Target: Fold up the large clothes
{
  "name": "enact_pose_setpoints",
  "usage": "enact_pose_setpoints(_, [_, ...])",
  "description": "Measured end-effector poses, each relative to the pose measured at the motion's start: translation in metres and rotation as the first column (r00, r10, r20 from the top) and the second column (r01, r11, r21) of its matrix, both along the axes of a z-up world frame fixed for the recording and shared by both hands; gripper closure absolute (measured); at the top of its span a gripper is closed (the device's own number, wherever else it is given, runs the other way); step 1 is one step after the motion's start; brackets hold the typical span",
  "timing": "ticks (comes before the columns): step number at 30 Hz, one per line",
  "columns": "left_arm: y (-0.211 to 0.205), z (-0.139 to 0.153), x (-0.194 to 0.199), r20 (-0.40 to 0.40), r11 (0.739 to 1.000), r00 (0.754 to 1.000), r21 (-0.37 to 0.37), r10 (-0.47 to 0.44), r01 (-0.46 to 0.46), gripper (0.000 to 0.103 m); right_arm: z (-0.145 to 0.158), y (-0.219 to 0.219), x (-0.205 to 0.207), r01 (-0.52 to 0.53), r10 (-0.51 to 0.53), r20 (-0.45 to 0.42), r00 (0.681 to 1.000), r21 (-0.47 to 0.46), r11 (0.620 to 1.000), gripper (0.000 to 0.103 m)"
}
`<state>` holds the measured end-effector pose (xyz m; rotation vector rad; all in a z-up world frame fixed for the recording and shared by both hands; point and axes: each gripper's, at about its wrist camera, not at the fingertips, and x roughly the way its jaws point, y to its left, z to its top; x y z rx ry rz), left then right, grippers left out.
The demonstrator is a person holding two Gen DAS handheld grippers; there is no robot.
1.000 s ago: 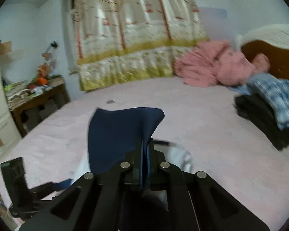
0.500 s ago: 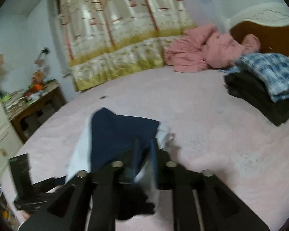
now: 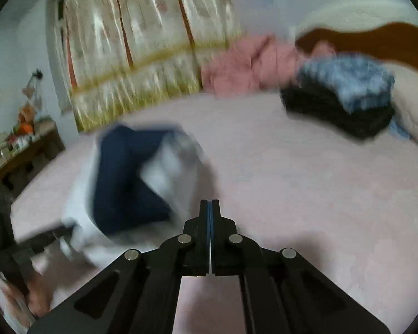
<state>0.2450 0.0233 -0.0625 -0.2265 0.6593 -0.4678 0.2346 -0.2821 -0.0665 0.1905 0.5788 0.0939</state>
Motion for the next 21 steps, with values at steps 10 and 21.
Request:
enact_pose_setpoints(10, [-0.005, 0.000, 0.000, 0.006, 1.000, 1.000, 0.015, -0.013, 0.013, 0.040, 0.058, 0.011, 0.012, -0.176, 0.168, 0.091, 0.982, 0.081, 0.981, 0.090])
enact_pose_setpoints(21, [0.008, 0.004, -0.005, 0.039, 0.999, 0.999, -0.036, -0.010, 0.011, 0.032, 0.019, 0.042, 0.048, -0.245, 0.250, -0.052, 0.967, 0.097, 0.965, 0.093])
